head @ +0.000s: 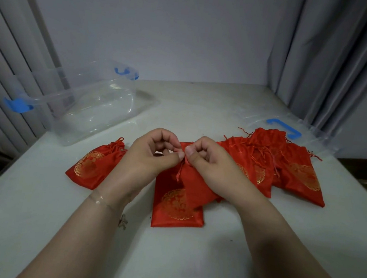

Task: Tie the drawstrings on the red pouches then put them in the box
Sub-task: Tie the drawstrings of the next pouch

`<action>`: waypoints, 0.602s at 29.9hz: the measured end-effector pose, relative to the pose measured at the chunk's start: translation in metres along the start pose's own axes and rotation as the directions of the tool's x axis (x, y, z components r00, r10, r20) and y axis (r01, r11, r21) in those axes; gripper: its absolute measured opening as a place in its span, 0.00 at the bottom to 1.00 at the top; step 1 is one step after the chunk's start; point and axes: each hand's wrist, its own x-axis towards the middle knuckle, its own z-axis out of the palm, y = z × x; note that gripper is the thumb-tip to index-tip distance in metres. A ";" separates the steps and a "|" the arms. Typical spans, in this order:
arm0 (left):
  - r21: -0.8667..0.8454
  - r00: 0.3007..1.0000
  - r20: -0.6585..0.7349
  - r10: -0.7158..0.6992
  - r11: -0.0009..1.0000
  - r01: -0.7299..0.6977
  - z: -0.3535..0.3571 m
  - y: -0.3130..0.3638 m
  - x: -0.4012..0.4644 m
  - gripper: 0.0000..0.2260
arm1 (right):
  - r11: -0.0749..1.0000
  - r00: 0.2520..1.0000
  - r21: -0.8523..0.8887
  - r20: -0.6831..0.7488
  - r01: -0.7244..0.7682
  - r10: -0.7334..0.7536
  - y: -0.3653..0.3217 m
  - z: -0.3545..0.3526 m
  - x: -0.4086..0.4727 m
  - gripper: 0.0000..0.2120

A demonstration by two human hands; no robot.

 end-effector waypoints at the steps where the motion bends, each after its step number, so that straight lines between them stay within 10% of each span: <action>1: 0.065 0.999 -0.017 0.029 0.998 -0.027 0.000 -0.001 0.000 0.08 | 1.000 1.000 -0.008 -0.015 -0.001 0.001 0.001 0.000 0.000 0.08; 7: 0.507 0.965 -0.064 0.256 0.841 -0.189 0.003 -0.003 -0.004 0.09 | 0.998 0.997 -0.048 -0.076 -0.035 0.031 0.002 0.003 0.002 0.11; 18: 0.756 0.933 0.021 0.359 0.605 -0.250 0.002 -0.012 0.003 0.06 | 0.996 0.995 -0.048 -0.071 -0.074 0.070 0.003 0.004 0.001 0.12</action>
